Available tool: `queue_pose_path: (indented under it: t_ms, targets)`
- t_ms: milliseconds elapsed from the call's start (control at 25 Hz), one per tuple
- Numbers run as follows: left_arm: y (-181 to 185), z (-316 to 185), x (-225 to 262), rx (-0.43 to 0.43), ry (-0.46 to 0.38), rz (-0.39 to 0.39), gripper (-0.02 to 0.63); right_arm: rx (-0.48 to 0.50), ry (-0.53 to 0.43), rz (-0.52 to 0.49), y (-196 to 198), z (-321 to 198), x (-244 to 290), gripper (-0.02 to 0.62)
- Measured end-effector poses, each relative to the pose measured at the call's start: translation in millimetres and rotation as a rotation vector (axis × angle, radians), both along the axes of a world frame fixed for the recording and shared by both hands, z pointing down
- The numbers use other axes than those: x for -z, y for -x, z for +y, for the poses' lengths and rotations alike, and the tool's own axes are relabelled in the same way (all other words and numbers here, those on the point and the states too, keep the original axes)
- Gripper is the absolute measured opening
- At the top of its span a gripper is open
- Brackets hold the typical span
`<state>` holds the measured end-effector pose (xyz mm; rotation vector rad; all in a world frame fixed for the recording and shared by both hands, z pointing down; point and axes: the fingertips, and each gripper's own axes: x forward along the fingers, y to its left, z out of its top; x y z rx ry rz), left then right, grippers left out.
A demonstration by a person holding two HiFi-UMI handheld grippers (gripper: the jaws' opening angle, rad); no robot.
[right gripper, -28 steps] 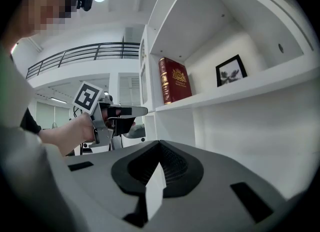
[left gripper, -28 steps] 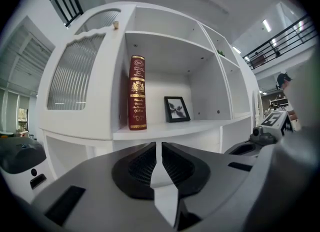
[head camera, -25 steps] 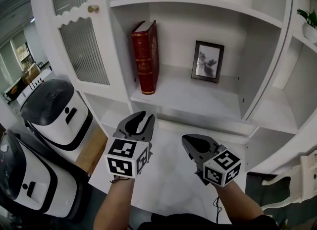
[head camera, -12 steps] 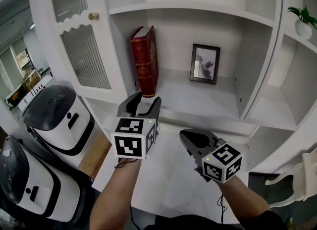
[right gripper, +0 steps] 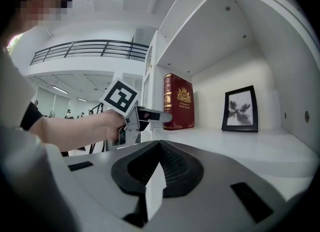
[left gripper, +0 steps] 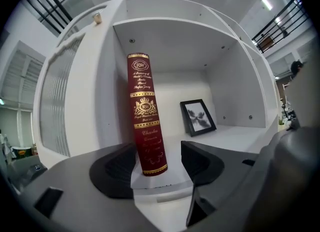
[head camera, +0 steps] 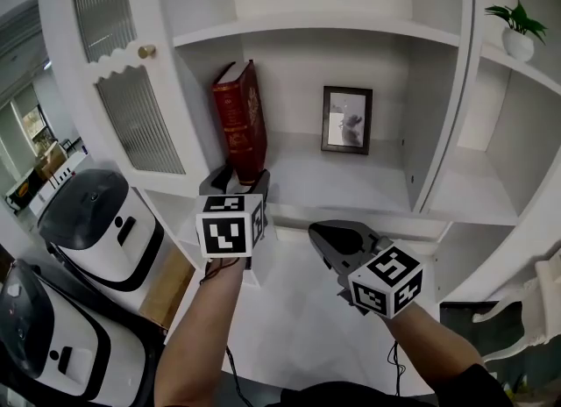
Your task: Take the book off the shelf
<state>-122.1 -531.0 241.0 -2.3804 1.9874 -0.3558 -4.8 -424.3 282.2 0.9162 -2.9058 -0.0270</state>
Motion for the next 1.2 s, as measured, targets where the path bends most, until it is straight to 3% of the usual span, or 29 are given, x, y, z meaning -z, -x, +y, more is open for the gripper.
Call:
queue_pose_path:
  t_ms: [680,920,1040,1200]
  targets:
    - [-1,-34,-2,0.045,0.045,-0.008,0.291,0.014,0.044,-0.021,-11,0,-18,0.014]
    - [3,-42,-5,0.080,0.067,0.038,0.290,0.020,0.048,-0.023,-13,5,-20,0.014]
    - [7,-41,-6,0.090,0.063,0.027,0.242,0.018,0.049,-0.025,-18,8,-21,0.014]
    - [5,-33,-5,0.075,0.051,0.053,0.233,0.014,0.052,-0.031,-24,12,-22,0.014]
